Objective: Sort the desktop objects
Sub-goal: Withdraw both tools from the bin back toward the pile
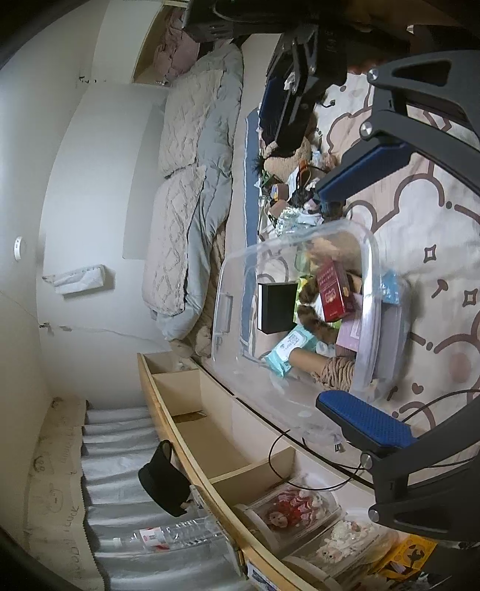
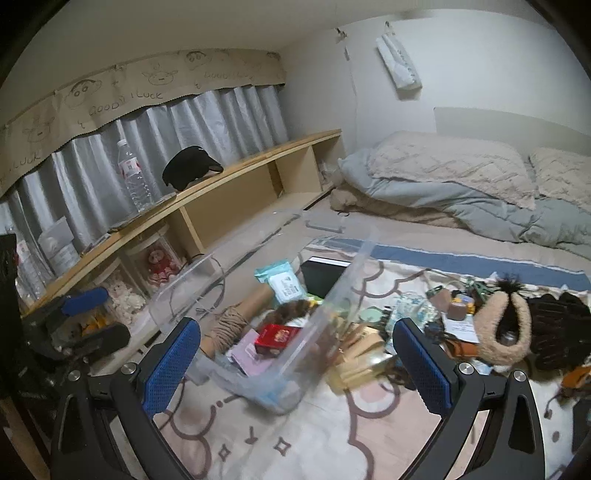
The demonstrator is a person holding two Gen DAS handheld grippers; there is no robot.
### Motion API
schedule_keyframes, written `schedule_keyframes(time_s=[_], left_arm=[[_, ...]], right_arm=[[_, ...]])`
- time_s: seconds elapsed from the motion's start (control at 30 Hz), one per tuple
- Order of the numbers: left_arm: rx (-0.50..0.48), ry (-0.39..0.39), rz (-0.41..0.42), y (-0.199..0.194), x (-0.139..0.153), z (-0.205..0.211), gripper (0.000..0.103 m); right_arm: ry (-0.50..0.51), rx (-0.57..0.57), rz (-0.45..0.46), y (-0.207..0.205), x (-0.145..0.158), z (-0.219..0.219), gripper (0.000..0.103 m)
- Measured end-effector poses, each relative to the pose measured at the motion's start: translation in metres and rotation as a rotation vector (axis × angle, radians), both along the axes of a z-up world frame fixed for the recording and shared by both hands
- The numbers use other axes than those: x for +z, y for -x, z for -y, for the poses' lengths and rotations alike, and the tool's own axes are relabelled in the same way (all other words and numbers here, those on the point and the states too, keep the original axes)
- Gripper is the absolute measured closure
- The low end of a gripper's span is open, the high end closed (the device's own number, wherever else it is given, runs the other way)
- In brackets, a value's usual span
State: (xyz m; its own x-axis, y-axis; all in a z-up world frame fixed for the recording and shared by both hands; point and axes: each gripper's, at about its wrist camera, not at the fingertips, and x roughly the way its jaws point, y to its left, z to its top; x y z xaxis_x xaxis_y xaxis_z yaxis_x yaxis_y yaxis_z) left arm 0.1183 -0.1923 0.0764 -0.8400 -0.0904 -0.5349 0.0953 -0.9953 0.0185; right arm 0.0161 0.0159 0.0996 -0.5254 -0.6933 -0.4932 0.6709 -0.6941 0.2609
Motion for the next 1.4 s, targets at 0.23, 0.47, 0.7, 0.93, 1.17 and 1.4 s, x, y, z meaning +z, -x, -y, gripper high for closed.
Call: schedule_keyframes(time_s=[0.23, 0.47, 0.7, 0.93, 1.17, 1.4], left_arm=[[-0.019, 0.019, -0.014, -0.017, -0.003, -0.020, 0.000], [-0.020, 0.022, -0.034, -0.034, -0.007, -0.034, 0.000], [-0.018, 0.048, -0.051, -0.048, -0.011, -0.046, 0.000], [-0.011, 0.046, -0.073, -0.059, -0.014, -0.052, 0.000], [0.005, 0.040, -0.078, -0.065, -0.019, -0.052, 0.000], [0.011, 0.042, -0.075, -0.067, -0.022, -0.052, 0.000]], right_arm=[[0.025, -0.021, -0.023, -0.018, -0.002, -0.028, 0.000], [0.031, -0.045, -0.029, -0.033, -0.009, -0.051, 0.000], [-0.001, -0.051, -0.054, -0.046, -0.018, -0.062, 0.000], [-0.036, -0.049, -0.074, -0.056, -0.024, -0.067, 0.000], [-0.058, -0.032, -0.106, -0.065, -0.026, -0.068, 0.000], [-0.067, -0.014, -0.125, -0.069, -0.024, -0.065, 0.000]])
